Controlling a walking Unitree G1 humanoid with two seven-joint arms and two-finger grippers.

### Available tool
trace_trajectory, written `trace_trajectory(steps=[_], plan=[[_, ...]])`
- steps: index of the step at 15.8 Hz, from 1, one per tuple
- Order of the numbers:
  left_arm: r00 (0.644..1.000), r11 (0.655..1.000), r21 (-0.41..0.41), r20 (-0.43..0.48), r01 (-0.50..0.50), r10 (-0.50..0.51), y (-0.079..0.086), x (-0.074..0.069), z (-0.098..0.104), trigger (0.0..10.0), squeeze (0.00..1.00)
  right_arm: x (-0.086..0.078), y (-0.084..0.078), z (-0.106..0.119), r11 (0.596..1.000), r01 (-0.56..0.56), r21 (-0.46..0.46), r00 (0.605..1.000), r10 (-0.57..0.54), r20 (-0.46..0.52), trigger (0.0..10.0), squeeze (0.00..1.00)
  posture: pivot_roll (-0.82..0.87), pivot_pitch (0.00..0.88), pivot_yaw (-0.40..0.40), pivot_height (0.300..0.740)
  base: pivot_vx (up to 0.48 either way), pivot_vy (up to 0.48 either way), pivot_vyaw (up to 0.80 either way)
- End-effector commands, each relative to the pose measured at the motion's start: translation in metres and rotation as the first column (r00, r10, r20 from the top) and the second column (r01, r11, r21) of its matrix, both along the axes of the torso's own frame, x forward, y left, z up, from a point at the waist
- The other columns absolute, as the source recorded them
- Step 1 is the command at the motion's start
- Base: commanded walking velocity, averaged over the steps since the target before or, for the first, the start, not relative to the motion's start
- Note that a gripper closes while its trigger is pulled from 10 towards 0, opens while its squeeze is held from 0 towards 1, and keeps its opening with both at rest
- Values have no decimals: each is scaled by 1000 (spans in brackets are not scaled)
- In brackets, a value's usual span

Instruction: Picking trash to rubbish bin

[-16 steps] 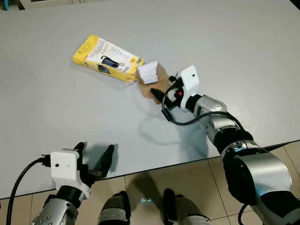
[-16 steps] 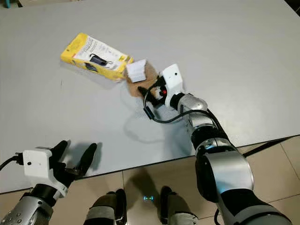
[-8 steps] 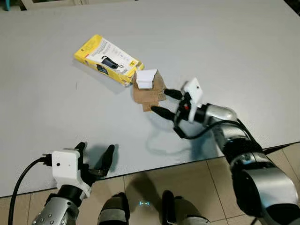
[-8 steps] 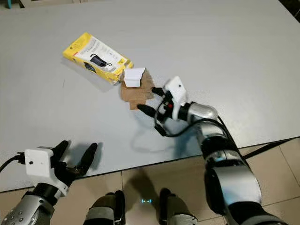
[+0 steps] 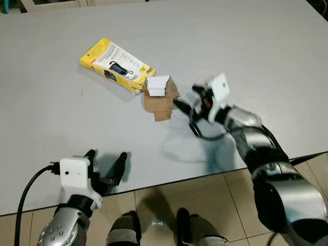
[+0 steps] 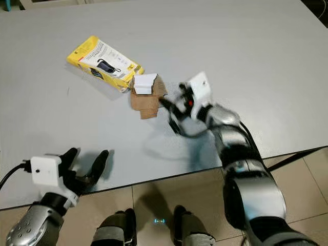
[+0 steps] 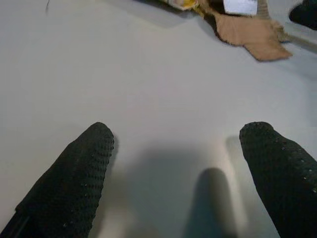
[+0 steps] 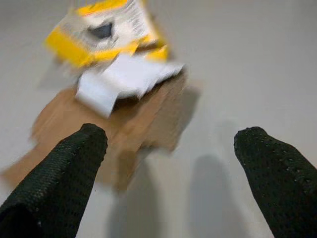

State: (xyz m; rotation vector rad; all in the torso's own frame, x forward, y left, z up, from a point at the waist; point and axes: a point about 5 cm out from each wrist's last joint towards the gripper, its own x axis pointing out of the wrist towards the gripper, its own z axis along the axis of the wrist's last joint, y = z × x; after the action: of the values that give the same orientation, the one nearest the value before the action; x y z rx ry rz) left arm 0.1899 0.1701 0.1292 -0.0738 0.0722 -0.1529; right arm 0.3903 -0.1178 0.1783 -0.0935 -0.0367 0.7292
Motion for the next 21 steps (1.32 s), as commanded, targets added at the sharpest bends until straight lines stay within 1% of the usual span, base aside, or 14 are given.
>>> trace_trajectory(steps=[1,2,3,4,5,7,9,11,13,16,17,18,21], plan=[[1000,1000,8,-19,-25,25,4,-2,-5,10000,0,1,5,-2,999,25,24,999,-24,-23,10000,541,158,223,-28,740,0,0,0],[999,999,0,-21,-36,36,6,0,-5,10000,0,2,10,-1,999,41,33,999,-40,-30,10000,498,156,222,-28,740,0,0,0],[999,999,-1,-18,-47,47,7,2,-5,10000,0,3,17,-1,997,46,56,998,-44,-39,10000,408,154,219,-33,740,0,0,0],[999,999,-3,-9,-53,53,7,5,-4,10000,0,2,23,1,997,40,73,999,-38,-32,10000,216,150,215,-38,740,0,0,0],[998,998,-6,1,-58,58,7,8,-3,10000,0,2,27,2,996,30,83,999,-28,-26,10000,59,150,215,-38,740,0,0,0],[998,998,-7,6,-62,62,7,10,-2,10000,0,1,31,0,996,27,84,999,-24,-29,10000,0,147,213,-40,740,0,0,0],[998,998,-9,9,-64,64,7,11,-2,10000,0,0,34,-1,996,21,88,999,-18,-34,10000,0,145,210,-43,740,0,0,0],[998,998,-10,11,-67,67,7,11,-2,10000,0,-1,37,-2,996,-7,91,999,12,-52,10000,0,145,210,-43,740,0,0,0],[997,997,-5,10,-71,71,9,10,-2,10000,0,-2,45,-6,995,-38,89,996,45,-79,10000,0,145,210,-43,740,0,0,0],[997,997,0,6,-78,78,11,8,-3,10000,0,-1,51,-6,995,-21,98,994,32,-105,10000,0,145,210,-43,740,0,0,0],[997,997,1,6,-79,79,11,7,-2,10000,0,-1,52,-6,995,-19,103,994,31,-109,10000,0,180,222,-43,740,0,0,0],[997,997,5,3,-83,83,12,5,-2,10000,0,0,59,-3,994,-20,109,993,32,-110,10000,0,187,225,-43,740,0,0,0],[996,996,9,0,-86,86,13,2,-2,10000,0,-2,69,-6,995,-27,99,992,39,-120,10000,0,200,229,-41,740,0,0,0]])
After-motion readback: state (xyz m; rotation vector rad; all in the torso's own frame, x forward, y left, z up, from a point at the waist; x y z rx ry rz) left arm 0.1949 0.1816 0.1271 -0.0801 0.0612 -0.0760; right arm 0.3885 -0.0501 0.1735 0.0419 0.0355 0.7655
